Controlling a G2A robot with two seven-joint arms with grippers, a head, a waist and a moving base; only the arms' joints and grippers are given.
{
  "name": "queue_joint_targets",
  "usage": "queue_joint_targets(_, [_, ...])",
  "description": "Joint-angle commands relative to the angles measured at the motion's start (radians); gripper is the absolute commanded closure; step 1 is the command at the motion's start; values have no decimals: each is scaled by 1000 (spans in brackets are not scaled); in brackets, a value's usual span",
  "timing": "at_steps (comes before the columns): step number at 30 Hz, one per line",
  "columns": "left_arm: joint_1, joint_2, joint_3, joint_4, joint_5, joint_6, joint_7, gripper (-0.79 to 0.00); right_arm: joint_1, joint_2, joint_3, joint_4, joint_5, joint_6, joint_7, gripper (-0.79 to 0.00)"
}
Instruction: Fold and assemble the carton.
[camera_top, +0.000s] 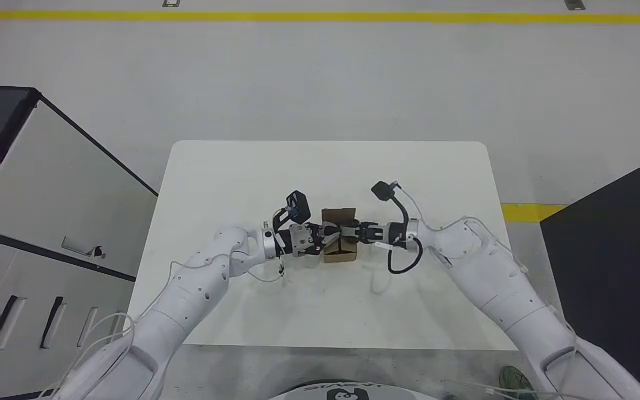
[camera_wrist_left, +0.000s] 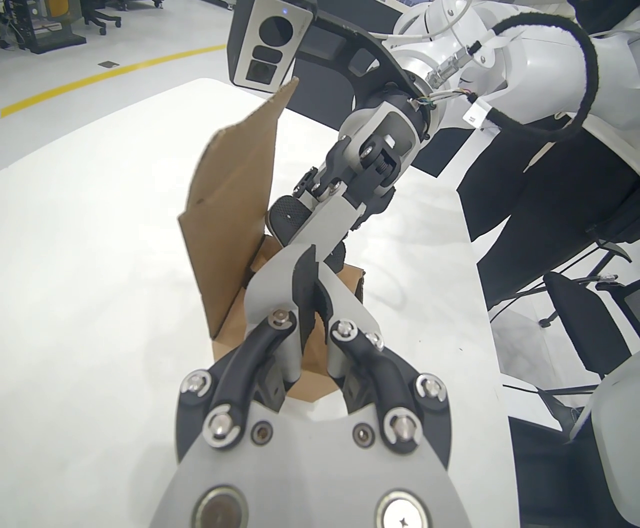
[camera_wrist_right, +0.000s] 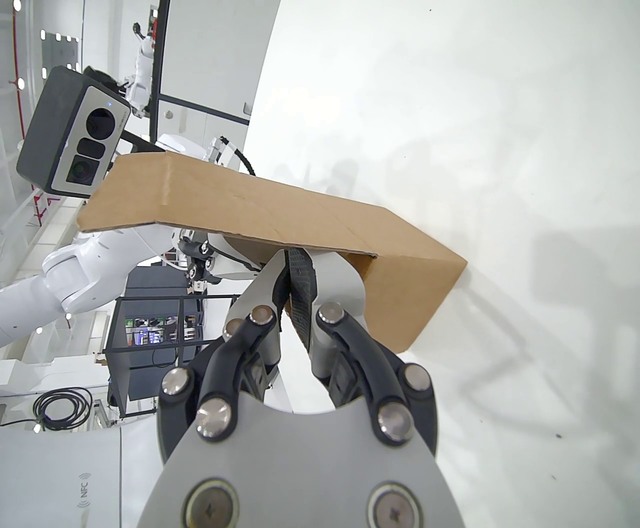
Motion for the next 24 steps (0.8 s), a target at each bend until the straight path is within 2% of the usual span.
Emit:
queue_joint_targets(1, [0, -1, 0, 0, 0, 0, -1, 0, 1, -1, -1, 2, -3, 7, 4, 0])
queue_joint_targets(24, [11, -2, -13, -7, 3, -9, -2, 0, -3, -6, 5, -6, -11, 18, 10, 0])
